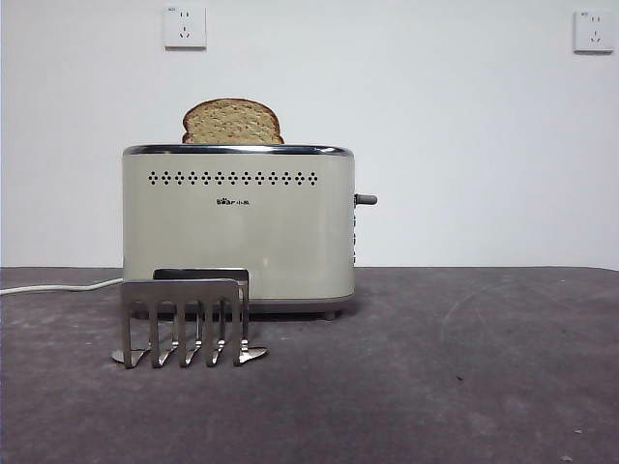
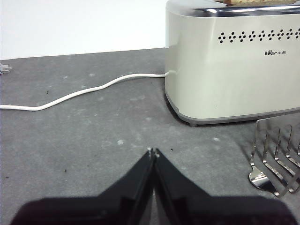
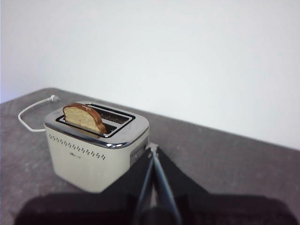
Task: Pick up a slice of bread from the rack,put the bread on the toaster,press the button
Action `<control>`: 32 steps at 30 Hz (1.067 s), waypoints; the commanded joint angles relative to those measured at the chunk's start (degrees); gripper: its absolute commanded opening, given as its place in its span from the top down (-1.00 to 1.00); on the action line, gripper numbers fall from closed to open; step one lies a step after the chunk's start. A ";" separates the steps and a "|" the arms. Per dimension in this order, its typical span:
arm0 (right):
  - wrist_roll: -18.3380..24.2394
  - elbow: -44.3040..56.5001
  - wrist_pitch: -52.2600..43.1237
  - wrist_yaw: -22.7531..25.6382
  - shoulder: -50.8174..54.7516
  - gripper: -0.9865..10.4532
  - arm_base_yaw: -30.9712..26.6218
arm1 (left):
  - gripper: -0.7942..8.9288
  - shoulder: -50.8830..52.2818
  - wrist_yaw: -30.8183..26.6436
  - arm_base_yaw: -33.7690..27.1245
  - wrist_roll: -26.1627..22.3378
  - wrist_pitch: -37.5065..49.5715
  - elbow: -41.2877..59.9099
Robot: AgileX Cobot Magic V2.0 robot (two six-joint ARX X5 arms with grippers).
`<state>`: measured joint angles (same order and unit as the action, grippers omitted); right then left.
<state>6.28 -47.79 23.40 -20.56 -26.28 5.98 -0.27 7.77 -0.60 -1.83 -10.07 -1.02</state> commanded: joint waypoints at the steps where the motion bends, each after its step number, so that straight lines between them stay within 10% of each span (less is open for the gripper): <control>1: -1.79 9.31 -7.10 0.15 4.17 0.83 -0.35 | 0.84 0.15 -0.22 -0.11 0.55 0.11 0.83; 16: -4.46 37.44 -15.37 11.98 21.14 0.83 -0.42 | 0.84 0.15 -0.24 -0.11 0.55 0.13 0.83; 32: -8.48 47.45 -14.53 12.22 26.23 0.83 -0.42 | 0.84 0.15 -0.22 -0.11 0.55 0.11 0.83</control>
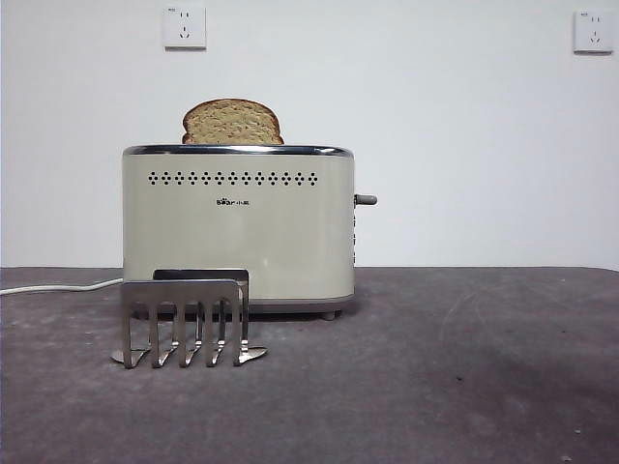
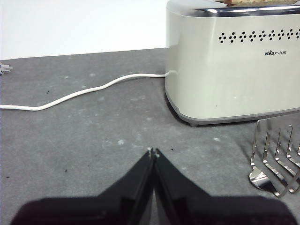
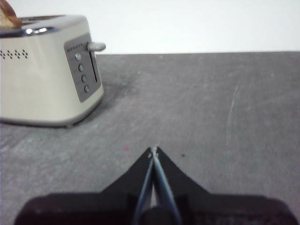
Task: Pick up a slice of bread from the rack,put the bread on the toaster,press the button
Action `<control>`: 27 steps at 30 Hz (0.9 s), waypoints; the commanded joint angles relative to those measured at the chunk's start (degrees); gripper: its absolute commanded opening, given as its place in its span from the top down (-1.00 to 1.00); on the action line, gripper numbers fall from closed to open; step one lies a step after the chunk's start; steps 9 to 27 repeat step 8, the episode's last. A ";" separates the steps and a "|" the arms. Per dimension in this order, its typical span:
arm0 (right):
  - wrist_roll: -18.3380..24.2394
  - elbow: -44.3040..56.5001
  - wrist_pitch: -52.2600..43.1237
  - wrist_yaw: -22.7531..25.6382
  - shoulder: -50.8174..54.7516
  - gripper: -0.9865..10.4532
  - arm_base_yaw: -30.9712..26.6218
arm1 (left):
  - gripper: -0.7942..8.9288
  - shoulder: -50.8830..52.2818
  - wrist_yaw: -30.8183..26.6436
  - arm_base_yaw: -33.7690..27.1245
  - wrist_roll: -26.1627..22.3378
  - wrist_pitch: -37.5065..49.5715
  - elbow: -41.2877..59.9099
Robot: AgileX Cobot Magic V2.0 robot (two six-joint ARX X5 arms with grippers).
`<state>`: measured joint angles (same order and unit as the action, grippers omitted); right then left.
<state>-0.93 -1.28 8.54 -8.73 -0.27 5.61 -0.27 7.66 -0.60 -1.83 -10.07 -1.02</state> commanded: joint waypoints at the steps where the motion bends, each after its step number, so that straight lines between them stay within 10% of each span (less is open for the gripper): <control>1: -1.22 0.94 1.01 0.39 0.22 0.83 -0.04 | 0.84 0.15 -0.13 -0.11 0.55 0.11 0.83; 27: -1.75 0.94 1.22 0.31 0.22 0.83 -0.02 | 0.84 0.15 -0.13 -0.11 0.55 0.11 0.83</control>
